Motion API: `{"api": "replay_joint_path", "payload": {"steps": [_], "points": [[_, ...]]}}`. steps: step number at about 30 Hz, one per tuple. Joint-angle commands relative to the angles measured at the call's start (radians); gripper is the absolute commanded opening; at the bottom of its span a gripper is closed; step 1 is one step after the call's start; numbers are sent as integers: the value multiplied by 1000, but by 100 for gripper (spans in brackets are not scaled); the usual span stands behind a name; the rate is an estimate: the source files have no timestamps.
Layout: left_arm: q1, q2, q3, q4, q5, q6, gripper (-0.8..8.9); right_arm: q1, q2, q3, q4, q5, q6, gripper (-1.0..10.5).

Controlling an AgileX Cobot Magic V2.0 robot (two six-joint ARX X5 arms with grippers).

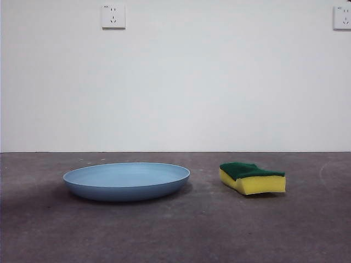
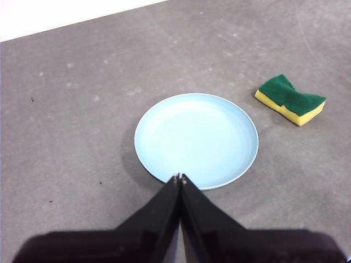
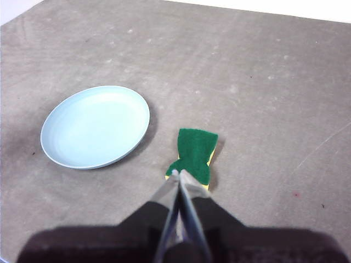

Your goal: Pick up the plate,pick up the cloth,clean the plate with the cloth

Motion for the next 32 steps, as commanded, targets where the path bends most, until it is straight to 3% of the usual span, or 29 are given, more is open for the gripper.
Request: {"api": "replay_joint_path", "payload": {"steps": [1,6,9,15,23,32], "points": [[-2,5,-5,5,-3,-13,-4,1,-2,-8,7,3,0,1],[2,9,-5,5,-5,10,-4,1,-2,-8,7,3,0,1],[63,-26,-5,29,5,13,-4,1,-2,-8,7,3,0,1],[273,-100,-46,232,189,16,-4,1,-2,-8,6,3,0,1],[444,-286,-270,374,207,19,-4,1,-2,-8,6,3,0,1],[531,-452,-544,455,208,53,-3,1,-2,-8,6,3,0,1]]}}
